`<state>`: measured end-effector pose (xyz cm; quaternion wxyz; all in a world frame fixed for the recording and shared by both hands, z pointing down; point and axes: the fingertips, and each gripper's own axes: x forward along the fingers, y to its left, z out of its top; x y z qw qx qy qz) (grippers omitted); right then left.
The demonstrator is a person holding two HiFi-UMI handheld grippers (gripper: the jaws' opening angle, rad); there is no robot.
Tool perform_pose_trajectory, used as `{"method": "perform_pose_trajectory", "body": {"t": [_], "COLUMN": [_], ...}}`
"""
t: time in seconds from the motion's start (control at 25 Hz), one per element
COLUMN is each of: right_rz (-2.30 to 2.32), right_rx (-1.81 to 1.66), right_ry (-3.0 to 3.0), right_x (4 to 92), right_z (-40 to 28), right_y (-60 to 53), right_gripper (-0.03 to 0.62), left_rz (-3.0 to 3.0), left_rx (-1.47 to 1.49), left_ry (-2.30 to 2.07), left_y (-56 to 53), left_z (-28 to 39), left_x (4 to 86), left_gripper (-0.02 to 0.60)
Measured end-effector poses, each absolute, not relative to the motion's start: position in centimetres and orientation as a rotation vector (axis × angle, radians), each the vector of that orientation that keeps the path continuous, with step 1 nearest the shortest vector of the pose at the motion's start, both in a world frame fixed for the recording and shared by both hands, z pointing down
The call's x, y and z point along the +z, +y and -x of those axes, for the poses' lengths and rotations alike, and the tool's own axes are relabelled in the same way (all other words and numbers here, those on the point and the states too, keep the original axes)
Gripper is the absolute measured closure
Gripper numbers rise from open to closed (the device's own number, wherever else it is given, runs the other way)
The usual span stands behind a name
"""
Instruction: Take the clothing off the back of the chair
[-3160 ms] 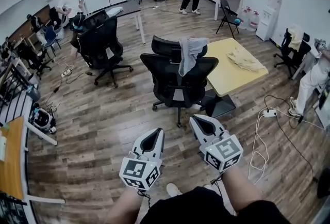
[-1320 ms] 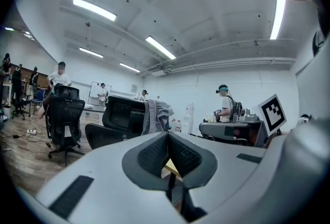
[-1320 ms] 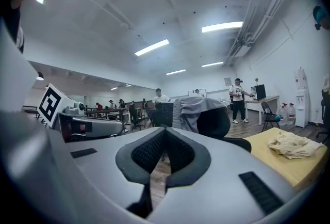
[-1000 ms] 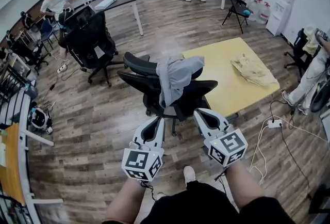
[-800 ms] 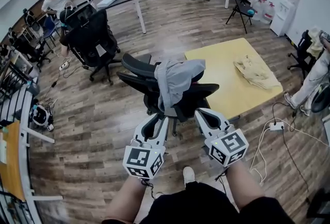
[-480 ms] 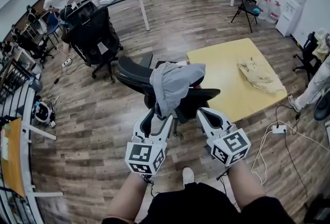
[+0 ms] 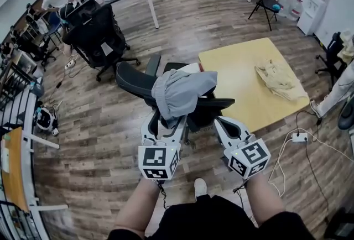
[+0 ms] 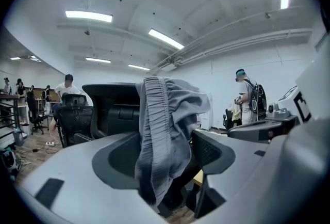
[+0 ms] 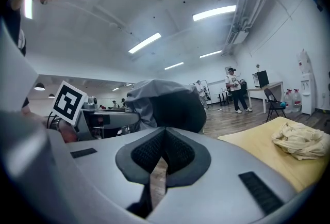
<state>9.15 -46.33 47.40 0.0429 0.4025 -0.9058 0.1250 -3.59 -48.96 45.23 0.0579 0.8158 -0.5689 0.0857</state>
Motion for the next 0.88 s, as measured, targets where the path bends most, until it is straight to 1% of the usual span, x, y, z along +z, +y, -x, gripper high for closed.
{"method": "perform_pose_trajectory", "body": {"t": [0.28, 0.32, 0.52, 0.6, 0.64, 0.72, 0.88], "right_rz": [-1.224, -1.229, -1.214, -1.221, -1.224, -1.22, -1.231], "right_rx": [0.405, 0.41, 0.417, 0.42, 0.421, 0.416, 0.421], "right_ry": [-2.757, -2.754, -2.759, -2.758, -2.758, -2.762, -2.76], "right_x": [48.4, 48.4, 48.6, 48.4, 48.3, 48.3, 48.0], "right_z": [-8.9, -8.9, -8.3, -8.2, -8.1, -8.0, -7.8], "right_y": [-47.3, -47.3, -47.6, -47.6, -47.5, -47.2, -46.4], "right_gripper": [0.582, 0.582, 0.582, 0.582, 0.582, 0.582, 0.582], "left_rz": [-2.465, -2.456, -2.402, -2.388, -2.389, -2.399, -2.41], "left_rx": [0.278, 0.281, 0.278, 0.275, 0.27, 0.261, 0.246], "left_ry": [-1.84, -1.857, -1.908, -1.906, -1.894, -1.863, -1.816], "left_y": [-50.1, -50.2, -50.5, -50.5, -50.4, -50.1, -49.1], "left_z": [4.2, 4.4, 6.0, 6.5, 6.5, 6.3, 5.9], "left_x": [45.2, 45.2, 45.2, 45.2, 45.1, 45.1, 45.3], "left_gripper": [0.27, 0.285, 0.427, 0.499, 0.502, 0.528, 0.537]}}
